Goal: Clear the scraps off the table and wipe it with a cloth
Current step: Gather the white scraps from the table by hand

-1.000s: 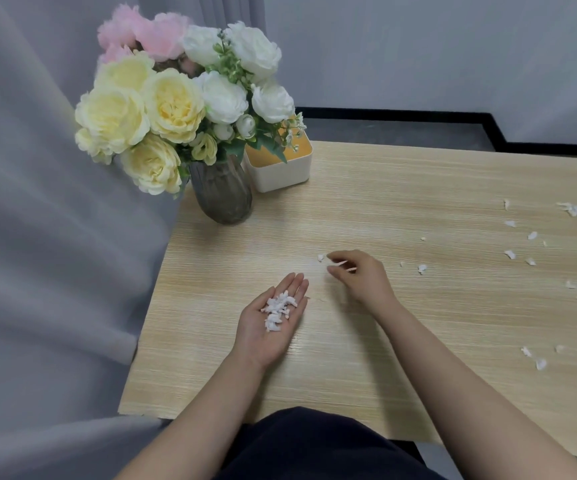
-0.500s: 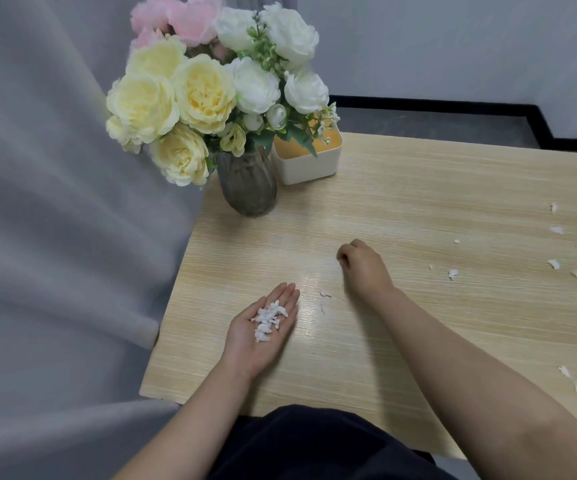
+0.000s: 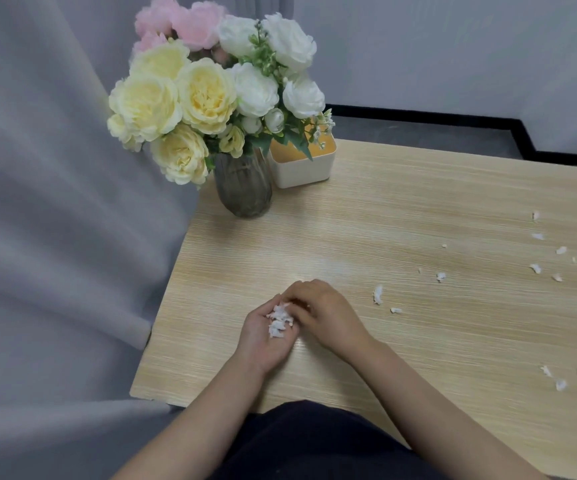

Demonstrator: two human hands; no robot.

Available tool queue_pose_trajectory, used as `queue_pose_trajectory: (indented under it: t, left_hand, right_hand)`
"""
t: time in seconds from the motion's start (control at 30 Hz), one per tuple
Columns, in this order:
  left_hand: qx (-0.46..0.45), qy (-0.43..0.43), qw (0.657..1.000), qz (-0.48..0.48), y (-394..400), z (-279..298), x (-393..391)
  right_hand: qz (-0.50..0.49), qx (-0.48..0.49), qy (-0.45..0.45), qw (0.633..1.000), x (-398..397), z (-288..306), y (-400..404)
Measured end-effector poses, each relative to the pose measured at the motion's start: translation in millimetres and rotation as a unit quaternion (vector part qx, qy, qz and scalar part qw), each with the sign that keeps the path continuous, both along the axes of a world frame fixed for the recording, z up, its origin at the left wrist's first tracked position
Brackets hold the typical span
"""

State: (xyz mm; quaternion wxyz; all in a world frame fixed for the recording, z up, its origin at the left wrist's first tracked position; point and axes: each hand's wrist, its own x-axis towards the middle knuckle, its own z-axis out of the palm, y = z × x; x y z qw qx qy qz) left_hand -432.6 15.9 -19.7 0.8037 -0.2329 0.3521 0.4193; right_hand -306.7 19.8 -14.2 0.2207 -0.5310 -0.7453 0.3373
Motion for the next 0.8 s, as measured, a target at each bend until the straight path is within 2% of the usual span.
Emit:
queue_pose_trajectory:
  t: [0.13, 0.23, 0.3, 0.37, 0.5, 0.8]
  left_hand:
    - [0.026, -0.006, 1.000, -0.008, 1.7, -1.1, 0.2]
    - [0.049, 0.013, 0.999, -0.001, 2.2, -3.0, -3.0]
    - [0.050, 0.025, 0.998, -0.009, 2.3, -6.3, -5.1]
    - [0.051, 0.034, 0.998, -0.015, 2.0, -8.3, -6.7]
    - [0.058, 0.044, 0.997, -0.025, 0.2, -7.8, -8.7]
    - [0.079, 0.044, 0.995, -0.038, -6.2, -7.1, -16.2]
  right_hand:
    - [0.016, -0.007, 0.019, 1.000, 4.1, 5.6, -5.3]
    - [-0.066, -0.022, 0.071, 0.995, 18.7, 4.5, -4.2]
    - [-0.156, -0.026, 0.047, 0.986, 33.1, -6.7, 0.4]
    - [-0.200, -0.056, -0.023, 0.978, 46.4, -20.4, 4.2]
    - [-0.177, -0.116, -0.122, 0.970, 57.9, -43.8, 2.2]
    - [-0.142, -0.094, -0.164, 0.972, 49.3, -50.1, 2.3]
